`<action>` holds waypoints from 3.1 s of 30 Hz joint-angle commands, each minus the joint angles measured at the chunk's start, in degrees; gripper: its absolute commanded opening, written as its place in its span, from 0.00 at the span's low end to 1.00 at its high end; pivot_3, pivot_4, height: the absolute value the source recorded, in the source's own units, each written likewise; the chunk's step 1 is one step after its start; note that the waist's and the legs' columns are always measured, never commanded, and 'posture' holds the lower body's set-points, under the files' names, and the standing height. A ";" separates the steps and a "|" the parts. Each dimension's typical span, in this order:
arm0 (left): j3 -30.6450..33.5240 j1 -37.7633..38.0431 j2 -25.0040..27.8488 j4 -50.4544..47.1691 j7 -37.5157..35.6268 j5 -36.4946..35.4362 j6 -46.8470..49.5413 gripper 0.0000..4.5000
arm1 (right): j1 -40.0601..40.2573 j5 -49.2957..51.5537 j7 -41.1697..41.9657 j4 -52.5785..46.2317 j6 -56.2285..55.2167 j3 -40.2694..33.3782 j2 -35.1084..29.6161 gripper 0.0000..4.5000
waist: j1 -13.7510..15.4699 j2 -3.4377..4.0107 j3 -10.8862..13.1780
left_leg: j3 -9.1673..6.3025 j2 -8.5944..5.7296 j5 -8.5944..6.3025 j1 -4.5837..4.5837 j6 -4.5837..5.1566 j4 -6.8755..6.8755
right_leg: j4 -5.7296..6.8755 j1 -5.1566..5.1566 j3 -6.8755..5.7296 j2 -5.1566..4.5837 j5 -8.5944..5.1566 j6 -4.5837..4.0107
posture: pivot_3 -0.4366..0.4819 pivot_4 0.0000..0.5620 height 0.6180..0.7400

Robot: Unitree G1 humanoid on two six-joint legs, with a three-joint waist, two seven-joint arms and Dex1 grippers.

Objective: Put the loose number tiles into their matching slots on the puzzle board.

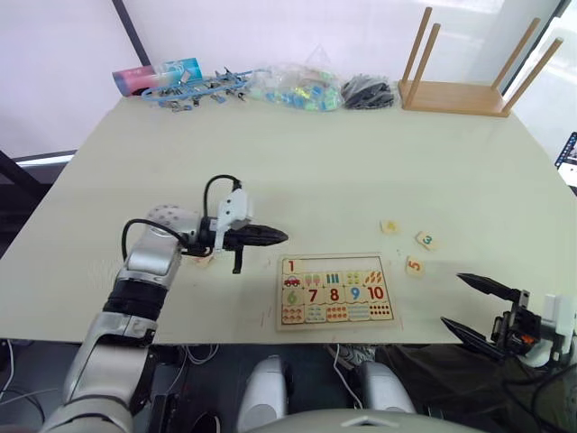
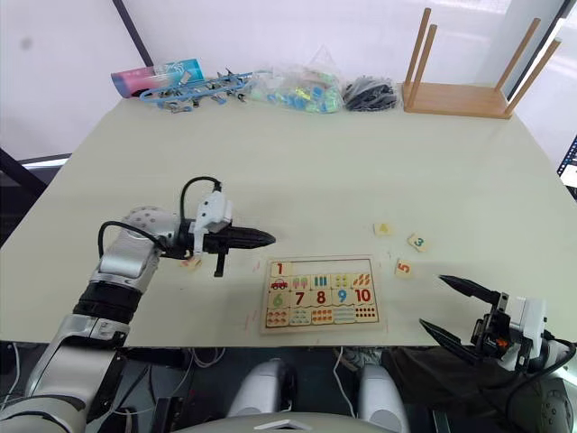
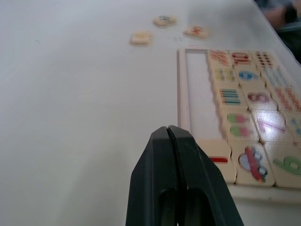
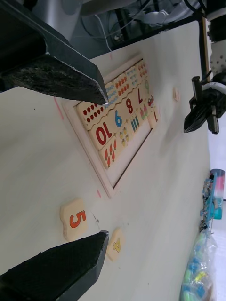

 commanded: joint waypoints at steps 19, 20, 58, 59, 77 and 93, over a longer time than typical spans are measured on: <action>32.14 36.11 3.94 -18.44 16.47 -12.66 6.17 0.98 | -0.83 1.18 -3.31 7.78 -0.15 -7.57 -1.04 1.00 | 0.08 0.12 0.09 | -0.02 0.11 -0.03 0.10 -0.03 -0.08 | -0.04 -0.05 -0.10 -0.39 0.00 0.00 | 0.48 0.27 0.99; 32.66 37.45 3.50 -18.84 16.93 -12.65 5.94 0.98 | -0.99 1.20 -3.05 8.44 -0.21 -7.85 -1.21 1.00 | 0.10 0.12 0.09 | -0.02 0.10 -0.08 0.10 -0.12 -0.08 | -0.04 -0.05 -0.11 -0.43 -0.01 0.00 | 0.48 0.27 0.99; 33.28 45.37 1.02 -12.90 17.19 -10.36 -3.06 0.98 | -1.97 -1.00 -1.17 16.63 -4.78 -9.66 -2.46 1.00 | -0.05 0.23 0.17 | -0.01 0.09 -0.20 0.01 -0.27 -0.31 | -0.28 -0.17 -0.13 -0.55 -0.01 0.00 | 0.48 0.27 0.99; 33.31 45.43 1.06 -12.91 17.14 -10.40 -3.08 0.98 | -1.96 -0.91 -0.99 16.55 -4.79 -9.66 -2.40 1.00 | -0.04 0.23 0.17 | -0.01 0.09 -0.20 0.01 -0.27 -0.31 | -0.28 -0.17 -0.13 -0.56 -0.01 0.00 | 0.48 0.27 0.99; 29.76 41.74 0.15 -15.67 22.91 -8.96 -0.87 0.98 | 0.15 4.06 5.29 7.98 2.33 -7.55 -3.37 1.00 | 0.05 0.24 0.17 | 0.02 0.07 -0.19 0.00 -0.25 -0.66 | -0.64 -0.15 -0.15 -0.57 0.00 -0.01 | 0.48 0.27 0.99; 20.49 33.55 1.83 -13.17 27.94 -1.20 2.75 0.98 | -1.20 6.52 13.48 1.17 7.03 -6.45 -5.50 1.00 | 0.06 0.24 0.16 | 0.03 0.05 -0.04 0.00 0.00 -0.76 | -0.74 -0.12 -0.19 -0.43 0.01 -0.01 | 0.48 0.27 0.99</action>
